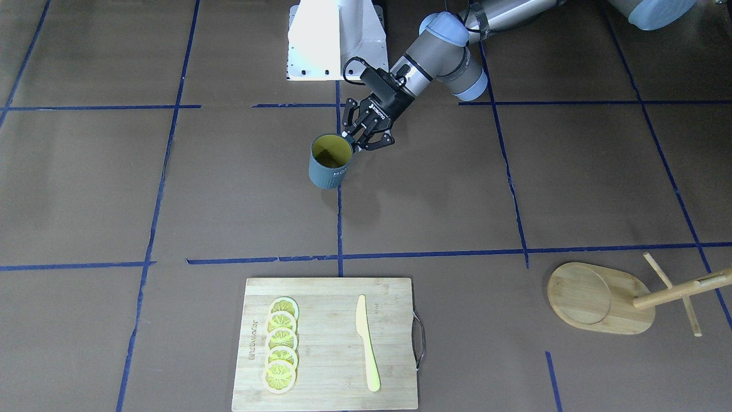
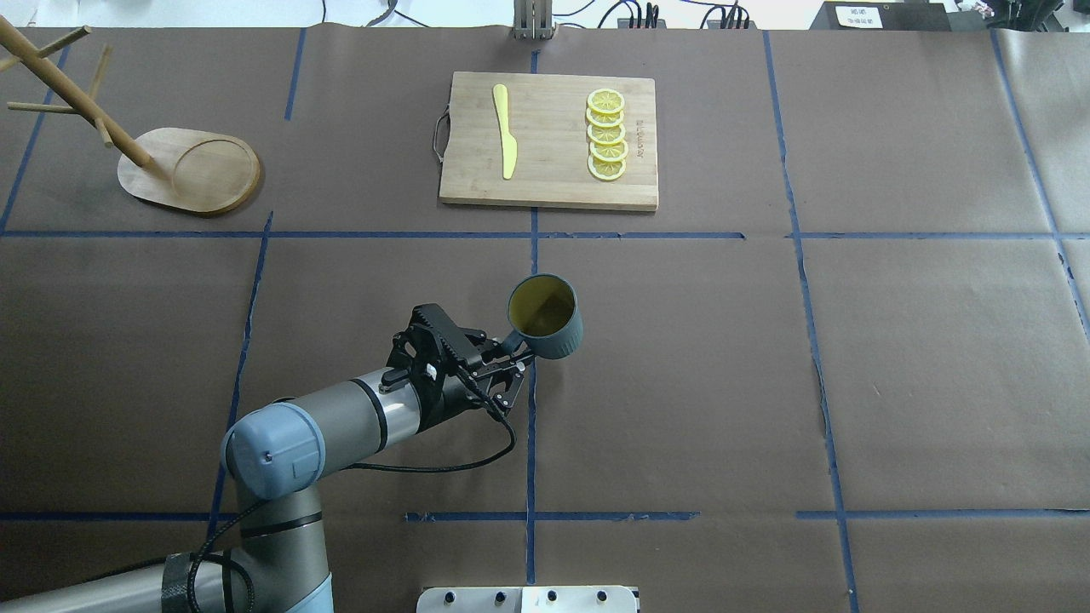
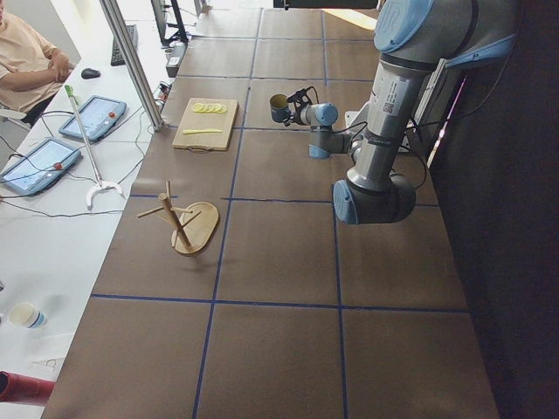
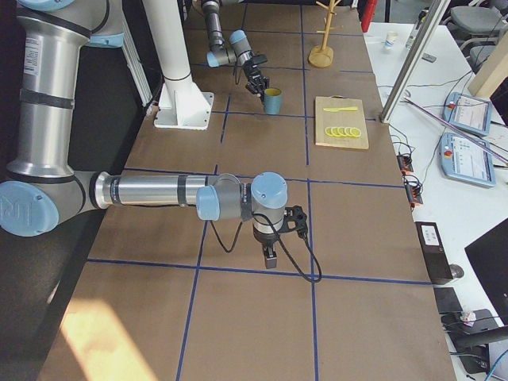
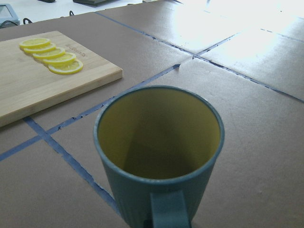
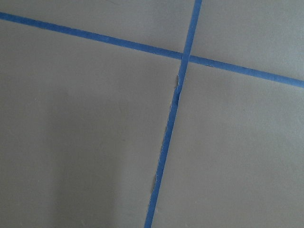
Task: Hang cup on storage rack
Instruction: 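Lift the blue mug with the left gripper and tilt it toward the rack, then hook the mug handle onto a wooden rack peg with the left gripper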
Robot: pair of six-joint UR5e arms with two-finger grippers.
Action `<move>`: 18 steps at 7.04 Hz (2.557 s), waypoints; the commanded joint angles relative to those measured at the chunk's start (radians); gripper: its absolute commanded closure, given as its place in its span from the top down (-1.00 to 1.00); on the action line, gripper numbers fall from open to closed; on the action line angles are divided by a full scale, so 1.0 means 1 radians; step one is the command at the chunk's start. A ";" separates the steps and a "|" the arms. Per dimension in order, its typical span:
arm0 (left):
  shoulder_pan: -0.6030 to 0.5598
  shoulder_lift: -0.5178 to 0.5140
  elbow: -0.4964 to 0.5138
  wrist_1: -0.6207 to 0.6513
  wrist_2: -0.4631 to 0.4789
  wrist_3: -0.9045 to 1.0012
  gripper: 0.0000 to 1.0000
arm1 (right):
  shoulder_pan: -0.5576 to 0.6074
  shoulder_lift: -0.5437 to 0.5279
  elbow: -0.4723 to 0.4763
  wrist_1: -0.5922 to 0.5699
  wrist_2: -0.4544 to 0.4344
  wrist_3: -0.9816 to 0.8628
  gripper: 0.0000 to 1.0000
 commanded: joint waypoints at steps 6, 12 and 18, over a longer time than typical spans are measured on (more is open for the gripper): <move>-0.184 0.016 -0.127 -0.065 -0.023 -1.117 -1.00 | 0.000 0.002 -0.006 0.000 0.000 -0.005 1.00; -0.618 0.081 0.093 -0.443 -0.044 -2.158 -0.98 | 0.001 0.002 -0.002 0.003 -0.002 -0.008 1.00; -0.767 0.157 0.410 -0.785 -0.075 -2.286 -0.91 | 0.001 0.002 -0.002 0.030 -0.002 -0.003 1.00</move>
